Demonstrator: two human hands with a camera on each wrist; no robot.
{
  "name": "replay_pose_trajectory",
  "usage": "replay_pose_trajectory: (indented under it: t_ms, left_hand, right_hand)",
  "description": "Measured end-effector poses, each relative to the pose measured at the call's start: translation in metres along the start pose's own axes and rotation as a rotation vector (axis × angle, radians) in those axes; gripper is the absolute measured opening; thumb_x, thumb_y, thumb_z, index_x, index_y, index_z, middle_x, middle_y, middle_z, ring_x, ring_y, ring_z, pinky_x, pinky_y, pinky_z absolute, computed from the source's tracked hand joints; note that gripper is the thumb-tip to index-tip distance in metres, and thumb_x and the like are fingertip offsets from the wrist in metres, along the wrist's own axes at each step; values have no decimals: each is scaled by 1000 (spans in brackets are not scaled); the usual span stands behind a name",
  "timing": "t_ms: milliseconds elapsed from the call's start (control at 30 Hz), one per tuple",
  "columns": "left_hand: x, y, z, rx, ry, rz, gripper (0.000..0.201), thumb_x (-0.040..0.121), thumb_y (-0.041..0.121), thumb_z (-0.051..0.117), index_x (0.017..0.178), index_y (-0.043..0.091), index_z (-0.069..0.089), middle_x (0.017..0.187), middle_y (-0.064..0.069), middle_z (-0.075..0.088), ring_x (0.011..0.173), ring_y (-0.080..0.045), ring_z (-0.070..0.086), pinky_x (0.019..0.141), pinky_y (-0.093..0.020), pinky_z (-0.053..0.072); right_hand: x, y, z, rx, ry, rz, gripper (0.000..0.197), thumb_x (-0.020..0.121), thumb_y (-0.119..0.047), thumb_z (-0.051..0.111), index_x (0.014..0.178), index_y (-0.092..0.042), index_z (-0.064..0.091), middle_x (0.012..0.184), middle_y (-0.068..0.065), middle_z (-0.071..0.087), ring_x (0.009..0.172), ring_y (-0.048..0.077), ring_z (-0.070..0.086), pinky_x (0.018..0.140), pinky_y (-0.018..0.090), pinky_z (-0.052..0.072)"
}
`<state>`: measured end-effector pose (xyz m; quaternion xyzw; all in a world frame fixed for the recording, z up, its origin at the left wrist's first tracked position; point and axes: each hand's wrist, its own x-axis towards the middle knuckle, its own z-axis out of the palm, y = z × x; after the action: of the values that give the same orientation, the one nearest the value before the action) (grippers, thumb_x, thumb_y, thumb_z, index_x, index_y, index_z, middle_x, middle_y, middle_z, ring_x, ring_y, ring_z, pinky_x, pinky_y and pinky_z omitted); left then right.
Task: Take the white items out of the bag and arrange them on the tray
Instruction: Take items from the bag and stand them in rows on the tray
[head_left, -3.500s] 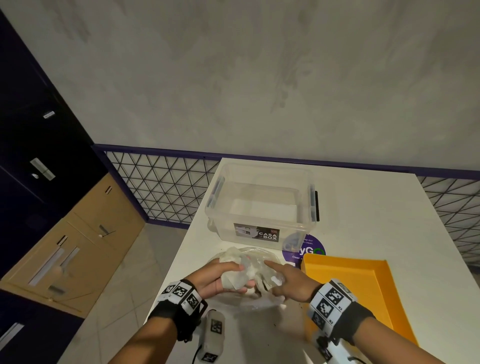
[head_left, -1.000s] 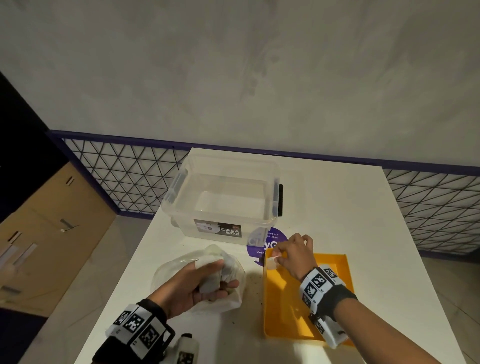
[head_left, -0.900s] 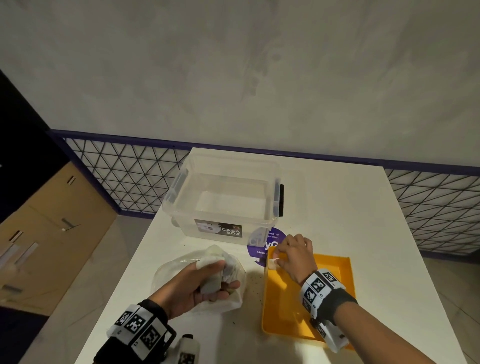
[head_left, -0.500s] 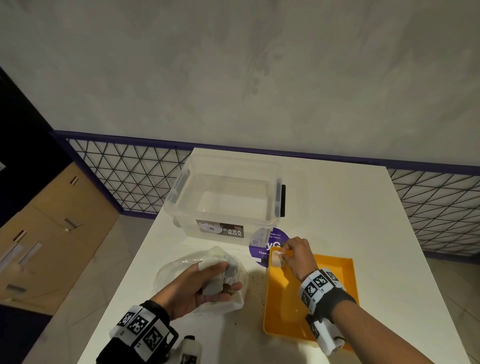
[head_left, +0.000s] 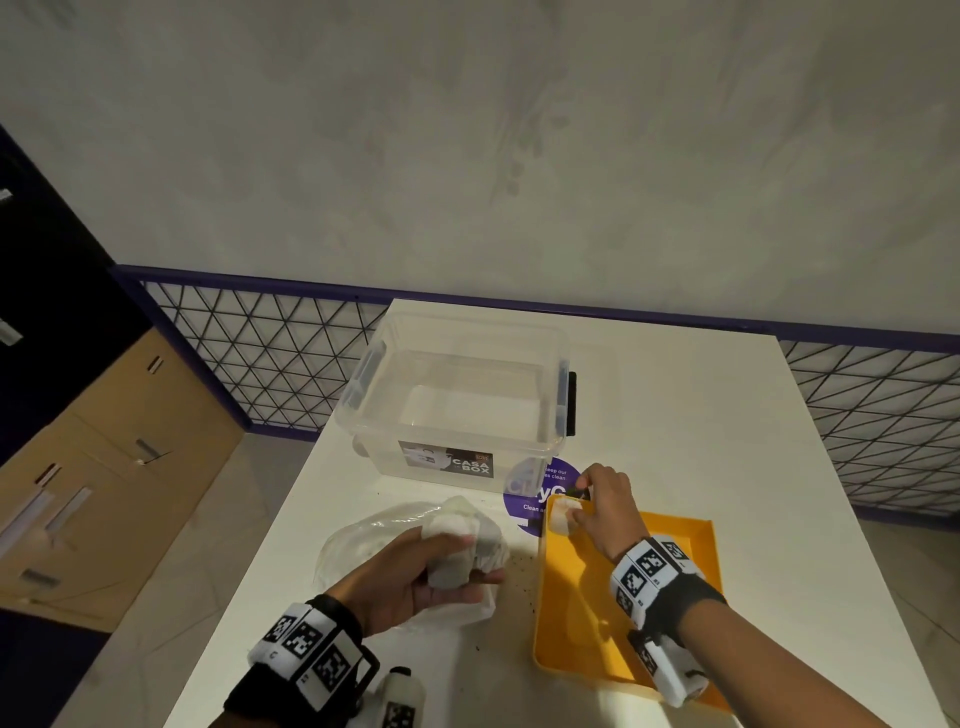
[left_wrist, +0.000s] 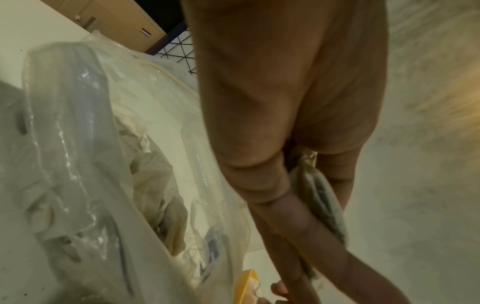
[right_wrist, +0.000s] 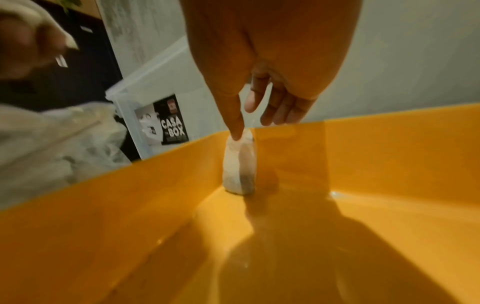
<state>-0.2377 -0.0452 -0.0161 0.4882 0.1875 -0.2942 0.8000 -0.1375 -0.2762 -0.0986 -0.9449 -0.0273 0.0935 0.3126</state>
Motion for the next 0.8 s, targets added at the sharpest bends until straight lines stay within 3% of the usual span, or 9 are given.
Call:
replay_pose_trajectory:
  t_ms: [100, 167, 267, 333, 433, 533, 600, 700, 800]
  left_hand:
    - [1, 1, 5, 10, -35, 4, 32, 93, 8, 52, 122, -5, 51, 113, -25, 66, 101, -35, 68, 61, -29, 59]
    - [3, 1, 9, 29, -56, 7, 30, 94, 10, 50, 120, -5, 52, 112, -24, 67, 93, -29, 71, 59, -24, 57]
    - [6, 0, 14, 29, -64, 14, 31, 95, 13, 52, 121, -2, 52, 113, -23, 67, 96, -28, 70, 61, -23, 57]
    - [5, 1, 20, 27, -66, 21, 28, 96, 14, 51, 119, -2, 54, 111, -25, 66, 79, -23, 72, 52, -18, 52]
    - [5, 1, 24, 78, -30, 17, 17, 97, 15, 51, 105, 4, 61, 101, -21, 69, 73, -18, 72, 38, -13, 40]
    - [8, -1, 24, 154, 1, 33, 14, 95, 13, 52, 107, 12, 59, 96, -16, 73, 77, -19, 73, 38, -13, 29]
    - [8, 0, 26, 146, -4, 43, 14, 95, 8, 51, 107, 11, 59, 94, -17, 73, 75, -21, 73, 37, -14, 34]
    - [8, -2, 28, 70, -59, 64, 18, 94, 0, 51, 108, 6, 60, 96, -16, 73, 82, -25, 73, 54, -21, 56]
    - [9, -5, 23, 1, -91, 65, 32, 93, 12, 55, 125, 7, 53, 116, -16, 68, 105, -33, 67, 67, -24, 58]
  right_hand:
    - [-9, -16, -15, -18, 43, -149, 25, 86, -13, 62, 109, -12, 51, 117, 4, 51, 111, 16, 41, 86, 18, 38]
    - [-19, -33, -26, 20, 50, -291, 18, 88, -13, 57, 106, -13, 56, 112, 1, 53, 107, 14, 41, 86, 18, 35]
    - [-36, -61, -38, 170, -54, -455, 11, 89, -17, 56, 99, -19, 62, 99, -5, 55, 95, 4, 42, 81, 16, 34]
    - [-46, -75, -41, 190, -139, -532, 11, 87, -25, 61, 98, -23, 63, 97, -4, 58, 93, 3, 44, 80, 17, 37]
    - [-58, -90, -39, 96, -184, -584, 23, 84, -33, 63, 105, -23, 59, 100, -4, 55, 97, 12, 44, 83, 24, 37]
    - [-61, -99, -36, 56, -153, -564, 30, 92, -30, 52, 122, -24, 52, 101, -1, 52, 100, 11, 40, 85, 24, 34]
    - [-60, -103, -34, 73, -159, -522, 28, 93, -28, 50, 121, -24, 54, 95, -3, 48, 99, 12, 40, 85, 25, 34]
    - [-58, -107, -30, 70, -150, -499, 16, 88, -23, 57, 103, -18, 61, 89, -6, 47, 93, 12, 41, 76, 21, 31]
    - [-58, -108, -31, 154, -90, -458, 9, 87, -18, 59, 94, -16, 63, 87, -8, 55, 87, 12, 45, 71, 18, 34]
